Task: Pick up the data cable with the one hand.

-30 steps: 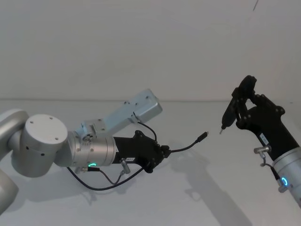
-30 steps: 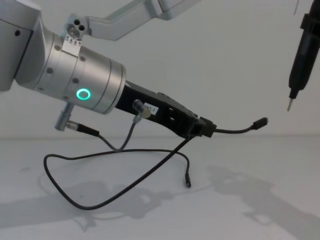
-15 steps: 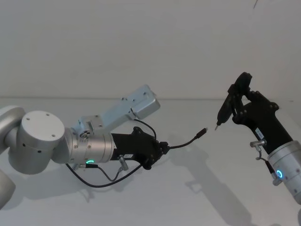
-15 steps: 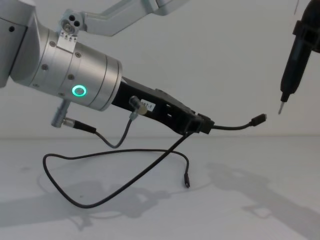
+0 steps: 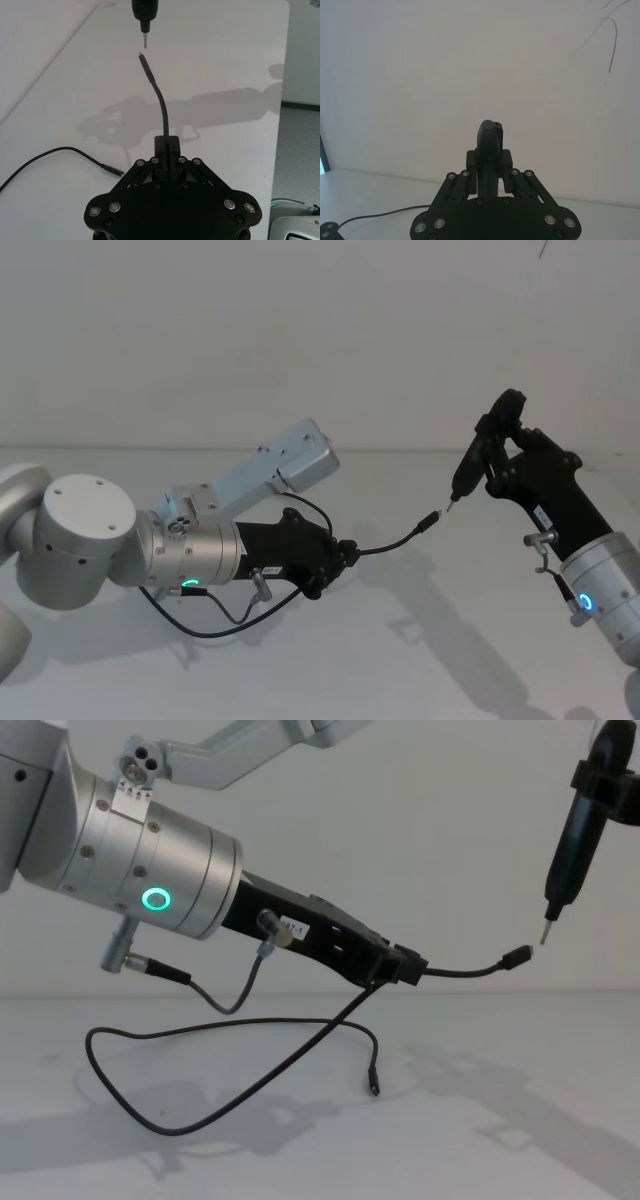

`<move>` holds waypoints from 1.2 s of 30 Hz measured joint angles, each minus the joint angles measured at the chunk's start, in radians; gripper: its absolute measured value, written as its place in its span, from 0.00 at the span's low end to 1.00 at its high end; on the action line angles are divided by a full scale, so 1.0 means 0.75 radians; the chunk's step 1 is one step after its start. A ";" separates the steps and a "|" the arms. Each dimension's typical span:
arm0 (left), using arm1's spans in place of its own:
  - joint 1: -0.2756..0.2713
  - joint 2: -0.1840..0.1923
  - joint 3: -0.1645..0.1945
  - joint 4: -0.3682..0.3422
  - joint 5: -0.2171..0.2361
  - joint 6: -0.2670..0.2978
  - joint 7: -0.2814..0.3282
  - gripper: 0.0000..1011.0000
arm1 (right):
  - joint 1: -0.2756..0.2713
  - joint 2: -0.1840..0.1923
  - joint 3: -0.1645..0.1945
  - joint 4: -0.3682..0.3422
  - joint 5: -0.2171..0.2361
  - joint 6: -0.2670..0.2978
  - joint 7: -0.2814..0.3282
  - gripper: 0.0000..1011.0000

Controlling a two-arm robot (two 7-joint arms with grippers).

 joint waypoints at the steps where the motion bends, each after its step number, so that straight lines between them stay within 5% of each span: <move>1: 0.000 0.000 0.000 0.000 0.000 0.000 0.000 0.04 | 0.002 0.000 -0.001 0.002 0.001 0.000 0.001 0.28; 36: 0.000 0.002 0.000 -0.002 0.000 0.000 0.000 0.04 | 0.036 -0.020 -0.008 0.056 0.018 0.000 -0.002 0.28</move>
